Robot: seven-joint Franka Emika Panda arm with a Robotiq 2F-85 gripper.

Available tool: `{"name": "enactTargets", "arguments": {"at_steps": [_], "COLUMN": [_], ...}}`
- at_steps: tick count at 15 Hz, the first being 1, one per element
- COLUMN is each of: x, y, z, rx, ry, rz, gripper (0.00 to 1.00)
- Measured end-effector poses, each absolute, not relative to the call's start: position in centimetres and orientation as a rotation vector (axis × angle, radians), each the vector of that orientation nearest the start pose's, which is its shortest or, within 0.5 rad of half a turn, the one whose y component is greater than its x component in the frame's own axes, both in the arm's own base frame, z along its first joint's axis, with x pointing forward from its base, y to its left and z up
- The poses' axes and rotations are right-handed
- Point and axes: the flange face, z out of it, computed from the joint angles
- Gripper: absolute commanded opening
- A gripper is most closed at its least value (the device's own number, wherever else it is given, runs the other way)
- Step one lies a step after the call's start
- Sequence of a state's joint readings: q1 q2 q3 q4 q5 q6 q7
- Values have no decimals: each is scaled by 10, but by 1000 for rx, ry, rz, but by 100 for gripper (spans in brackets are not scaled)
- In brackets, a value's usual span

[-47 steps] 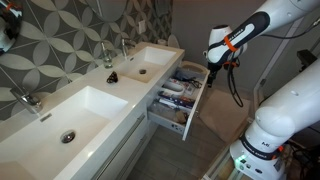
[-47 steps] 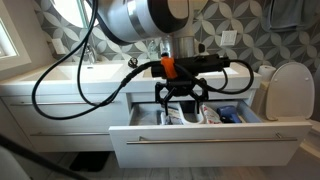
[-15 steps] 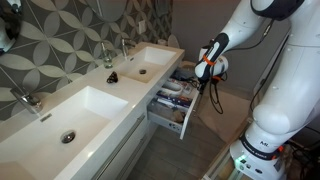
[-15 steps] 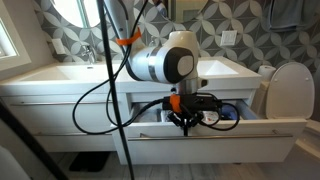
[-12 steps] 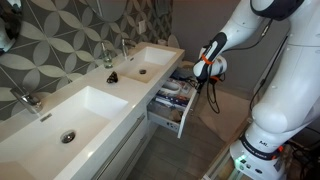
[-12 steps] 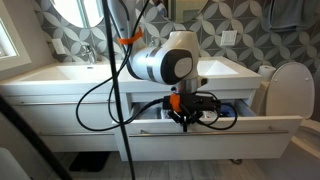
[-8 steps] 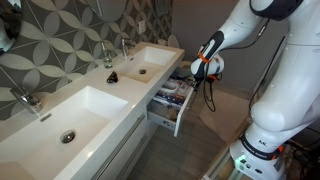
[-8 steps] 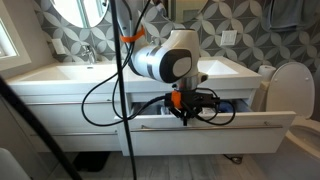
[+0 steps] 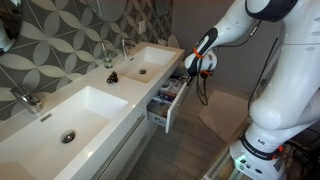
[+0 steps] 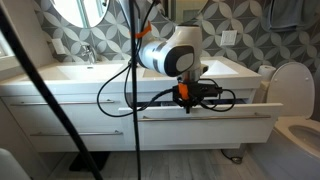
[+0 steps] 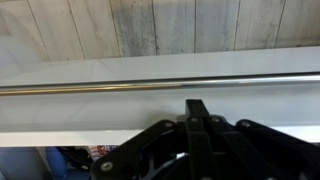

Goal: Close the open drawer fully

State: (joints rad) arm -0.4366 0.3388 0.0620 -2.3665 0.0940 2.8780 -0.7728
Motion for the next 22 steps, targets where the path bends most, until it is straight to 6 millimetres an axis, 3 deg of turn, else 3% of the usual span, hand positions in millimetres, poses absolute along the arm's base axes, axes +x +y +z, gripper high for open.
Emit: {"name": "enactTargets", "arguments": {"at_steps": [10,22], "x": [548,586], "y": [-188,-178], "z": [193,185], "rx": [-3107,-3031], "ry": [-563,-451], "rz": [-439,-660], "gripper": [0,0]}}
